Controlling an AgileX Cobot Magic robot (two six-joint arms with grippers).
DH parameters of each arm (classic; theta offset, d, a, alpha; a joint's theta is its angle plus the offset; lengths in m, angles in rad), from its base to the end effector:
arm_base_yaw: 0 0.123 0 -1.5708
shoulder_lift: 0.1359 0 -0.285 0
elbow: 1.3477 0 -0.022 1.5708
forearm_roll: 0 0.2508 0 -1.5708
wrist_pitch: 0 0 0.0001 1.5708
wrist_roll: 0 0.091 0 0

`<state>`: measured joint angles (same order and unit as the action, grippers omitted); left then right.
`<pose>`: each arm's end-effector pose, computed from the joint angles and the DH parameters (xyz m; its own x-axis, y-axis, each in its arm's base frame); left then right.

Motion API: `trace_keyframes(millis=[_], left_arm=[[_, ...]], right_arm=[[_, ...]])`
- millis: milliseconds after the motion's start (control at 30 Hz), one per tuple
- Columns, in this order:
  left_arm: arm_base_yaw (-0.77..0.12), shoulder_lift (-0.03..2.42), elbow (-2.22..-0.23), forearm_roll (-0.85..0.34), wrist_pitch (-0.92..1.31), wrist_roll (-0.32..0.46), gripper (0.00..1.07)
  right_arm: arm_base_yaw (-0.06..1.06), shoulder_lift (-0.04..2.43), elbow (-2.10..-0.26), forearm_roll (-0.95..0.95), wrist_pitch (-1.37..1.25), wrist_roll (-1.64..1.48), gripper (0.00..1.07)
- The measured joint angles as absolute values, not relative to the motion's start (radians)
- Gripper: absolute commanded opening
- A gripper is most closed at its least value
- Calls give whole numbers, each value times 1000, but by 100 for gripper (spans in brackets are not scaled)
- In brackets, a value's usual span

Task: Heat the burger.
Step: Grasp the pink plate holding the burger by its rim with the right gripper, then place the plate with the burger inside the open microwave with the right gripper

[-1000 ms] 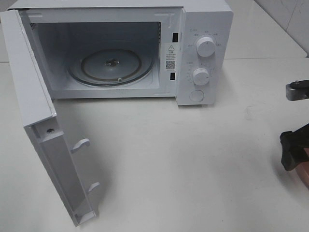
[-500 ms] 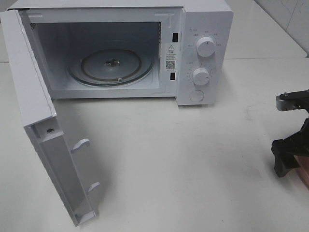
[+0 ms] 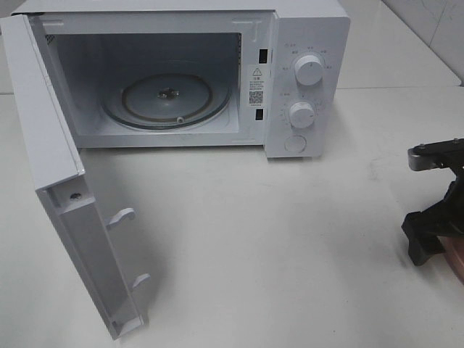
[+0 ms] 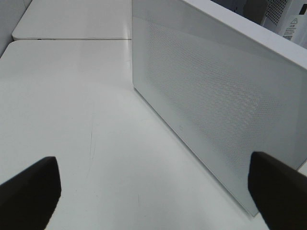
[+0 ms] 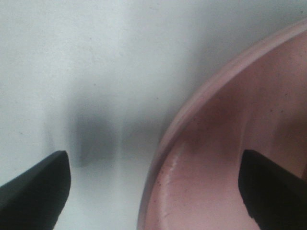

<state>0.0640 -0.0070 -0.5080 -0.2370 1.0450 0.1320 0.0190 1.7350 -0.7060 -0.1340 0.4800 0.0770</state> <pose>-0.0063 -0.0189 0.2826 -0.4150 -0.0155 -0.9097 0.1263 0.9892 -0.0744 0.2634 -0.0006 0.1156 -0.9869 -0.0607 -0.1494 -0.0511 0.9964 -0.0673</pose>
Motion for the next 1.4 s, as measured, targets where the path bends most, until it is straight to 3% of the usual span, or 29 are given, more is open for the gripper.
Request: trace_keyframes(millis=[200, 367, 400, 467, 500, 533, 567, 600, 667, 700, 767, 1400], left_arm=[[64, -7, -508, -237, 1045, 132, 98], [64, -7, -508, -237, 1045, 132, 98], [64, -7, -508, -237, 1045, 132, 98], [64, -7, -508, -237, 1045, 132, 98], [64, -7, -508, -237, 1045, 132, 98], [64, -7, -508, -237, 1045, 132, 98], [64, -7, -508, -237, 1045, 132, 98], [64, -7, -508, -237, 1045, 132, 98], [64, -7, -508, -237, 1045, 132, 98], [64, -7, -508, -237, 1045, 132, 98], [64, -7, -508, -237, 1045, 132, 98], [64, -7, -508, -237, 1045, 132, 98]], right_arm=[[19, 1779, -708, -137, 480, 82, 85], [19, 1779, -708, -137, 480, 84, 73], [19, 1780, -708, -140, 480, 85, 65], [19, 1780, -708, -143, 480, 89, 59], [19, 1780, -708, -153, 480, 105, 47], [19, 1780, -708, -153, 480, 105, 47], [19, 1780, -708, -166, 480, 111, 40], [19, 1780, -708, -185, 482, 127, 25], [19, 1780, -709, -196, 486, 131, 19], [19, 1780, -710, -193, 489, 134, 5], [20, 1778, -711, -184, 498, 140, 0], [70, 1749, -713, -277, 558, 280, 0]])
